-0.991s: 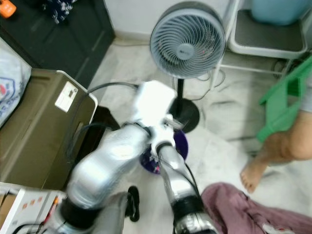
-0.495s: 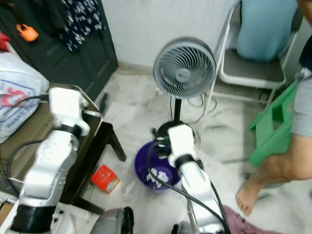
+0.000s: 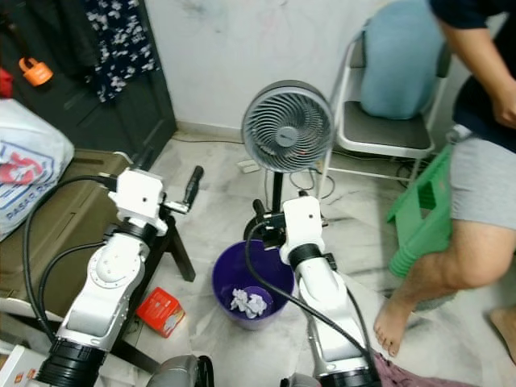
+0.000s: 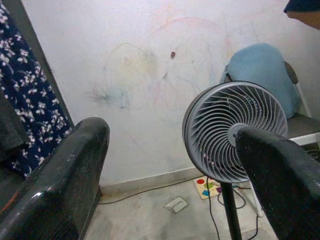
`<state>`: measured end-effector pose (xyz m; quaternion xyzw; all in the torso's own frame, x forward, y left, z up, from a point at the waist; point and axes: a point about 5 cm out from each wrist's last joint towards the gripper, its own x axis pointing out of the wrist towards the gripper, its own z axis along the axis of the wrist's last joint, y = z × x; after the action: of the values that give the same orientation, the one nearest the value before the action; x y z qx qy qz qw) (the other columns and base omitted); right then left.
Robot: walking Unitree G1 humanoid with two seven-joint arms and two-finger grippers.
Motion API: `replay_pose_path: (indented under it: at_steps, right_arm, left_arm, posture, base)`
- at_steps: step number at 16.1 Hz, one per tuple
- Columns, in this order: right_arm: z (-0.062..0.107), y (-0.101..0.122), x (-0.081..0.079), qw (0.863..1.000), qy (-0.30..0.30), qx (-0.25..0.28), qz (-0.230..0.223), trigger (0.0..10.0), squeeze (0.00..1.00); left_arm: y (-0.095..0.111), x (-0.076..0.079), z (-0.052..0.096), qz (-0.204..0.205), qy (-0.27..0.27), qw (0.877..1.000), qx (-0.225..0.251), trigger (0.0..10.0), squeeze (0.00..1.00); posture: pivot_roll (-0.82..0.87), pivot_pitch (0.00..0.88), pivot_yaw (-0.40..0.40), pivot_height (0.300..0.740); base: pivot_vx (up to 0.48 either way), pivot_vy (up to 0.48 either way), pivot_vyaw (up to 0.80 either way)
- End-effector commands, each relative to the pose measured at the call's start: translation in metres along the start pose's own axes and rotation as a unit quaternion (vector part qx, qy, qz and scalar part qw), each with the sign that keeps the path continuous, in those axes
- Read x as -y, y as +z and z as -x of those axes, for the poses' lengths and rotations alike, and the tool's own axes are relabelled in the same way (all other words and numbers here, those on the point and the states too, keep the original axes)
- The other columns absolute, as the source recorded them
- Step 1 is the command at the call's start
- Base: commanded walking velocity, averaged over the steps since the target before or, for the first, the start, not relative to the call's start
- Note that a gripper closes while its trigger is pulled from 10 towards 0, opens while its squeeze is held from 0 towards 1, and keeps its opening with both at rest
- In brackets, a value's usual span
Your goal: Clean up the room
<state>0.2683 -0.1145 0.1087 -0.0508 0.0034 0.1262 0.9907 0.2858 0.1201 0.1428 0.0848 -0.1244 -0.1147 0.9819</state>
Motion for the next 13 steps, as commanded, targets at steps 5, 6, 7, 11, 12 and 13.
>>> replay_pose_path:
  at_steps: [5, 6, 7, 11, 12, 13]
  right_arm:
    - [-0.017, 0.019, -0.009, 0.994, 0.083, 0.041, 0.05, 10.0, 0.0]
    - [-0.02, 0.024, -0.012, 0.994, 0.078, 0.056, 0.049, 10.0, 0.0]
    - [-0.021, 0.024, -0.01, 0.995, 0.064, 0.063, 0.043, 10.0, 0.0]
    - [-0.01, 0.007, 0.025, 0.998, -0.05, 0.039, 0.019, 10.0, 0.0]
    - [-0.006, 0.005, 0.033, 0.997, -0.066, 0.034, 0.018, 10.0, 0.0]
    - [-0.003, 0.006, 0.037, 0.997, -0.069, 0.036, 0.018, 10.0, 0.0]
  left_arm:
    - [-0.013, -0.011, -0.004, 0.028, 0.012, 0.999, -0.027, 10.0, 0.0]
    - [-0.013, -0.016, 0.0, 0.018, 0.036, 0.999, -0.026, 10.0, 0.0]
    - [-0.016, -0.022, 0.004, 0.015, 0.057, 0.998, -0.03, 10.0, 0.0]
    - [-0.029, -0.056, 0.024, 0.049, 0.113, 0.991, -0.049, 10.0, 0.0]
    - [-0.029, -0.058, 0.032, 0.075, 0.101, 0.991, -0.051, 10.0, 0.0]
    - [-0.03, -0.059, 0.042, 0.083, 0.103, 0.989, -0.06, 10.0, 0.0]
  posture:
    - [0.01, 0.0, 0.057, 0.74]
    - [0.02, 0.0, 0.042, 0.74]
    - [0.03, 0.0, 0.028, 0.74]
    - [0.04, 0.0, 0.003, 0.74]
    - [0.03, 0.0, -0.001, 0.74]
    - [0.03, 0.0, -0.001, 0.74]
  base:
    - [0.0, 0.0, 0.32]
    - [0.0, 0.0, 0.79]
    - [0.0, 0.0, 0.79]
    - [0.0, 0.0, 0.79]
    - [0.0, 0.0, 0.79]
    - [0.0, 0.0, 0.79]
